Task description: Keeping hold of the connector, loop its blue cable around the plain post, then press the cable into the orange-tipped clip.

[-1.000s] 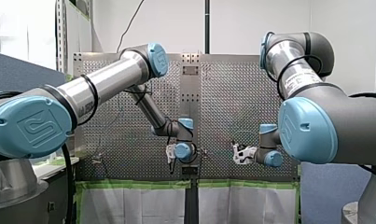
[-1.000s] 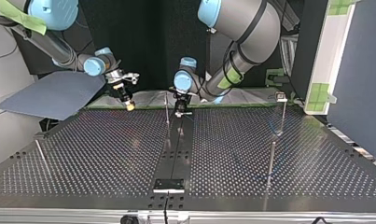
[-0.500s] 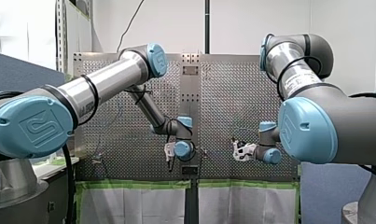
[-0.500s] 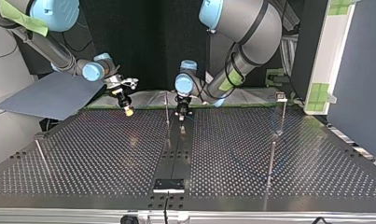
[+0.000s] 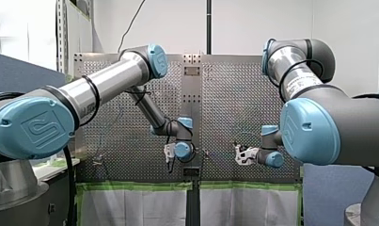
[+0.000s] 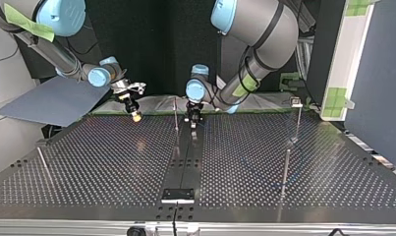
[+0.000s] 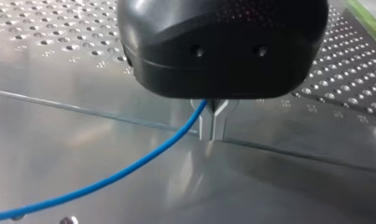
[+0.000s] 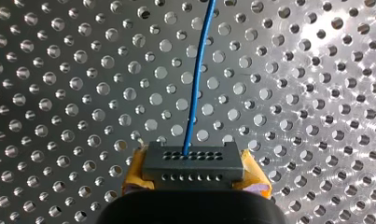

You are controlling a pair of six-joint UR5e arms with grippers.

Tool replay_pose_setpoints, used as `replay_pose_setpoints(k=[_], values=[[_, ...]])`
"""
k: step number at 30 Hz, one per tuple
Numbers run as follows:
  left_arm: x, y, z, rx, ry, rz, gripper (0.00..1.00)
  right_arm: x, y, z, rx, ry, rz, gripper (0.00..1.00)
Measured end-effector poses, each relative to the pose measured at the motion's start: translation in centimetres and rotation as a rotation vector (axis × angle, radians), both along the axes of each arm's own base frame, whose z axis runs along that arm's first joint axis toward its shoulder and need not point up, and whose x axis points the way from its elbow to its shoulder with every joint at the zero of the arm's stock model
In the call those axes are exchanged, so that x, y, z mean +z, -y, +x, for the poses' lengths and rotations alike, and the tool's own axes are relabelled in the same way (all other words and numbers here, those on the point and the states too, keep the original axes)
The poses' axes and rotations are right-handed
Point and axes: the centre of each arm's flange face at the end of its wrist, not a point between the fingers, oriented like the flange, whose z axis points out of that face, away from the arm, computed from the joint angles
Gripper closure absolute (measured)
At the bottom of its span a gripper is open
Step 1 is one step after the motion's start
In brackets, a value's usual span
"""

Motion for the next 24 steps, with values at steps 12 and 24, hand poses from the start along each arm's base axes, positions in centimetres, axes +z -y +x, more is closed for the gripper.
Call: replay_pose_setpoints(k=[12,24], values=[[0.0,-0.4,0.3,0.007,-0.001,0.002,1.0,0.9,1.2,0.2,0.001,-0.003,-0.008,1.0],[-0.1,-0.3,0.2,-0.017,-0.007,0.002,0.54,0.9,1.3,0.3,0.001,-0.007,-0.01,1.0]])
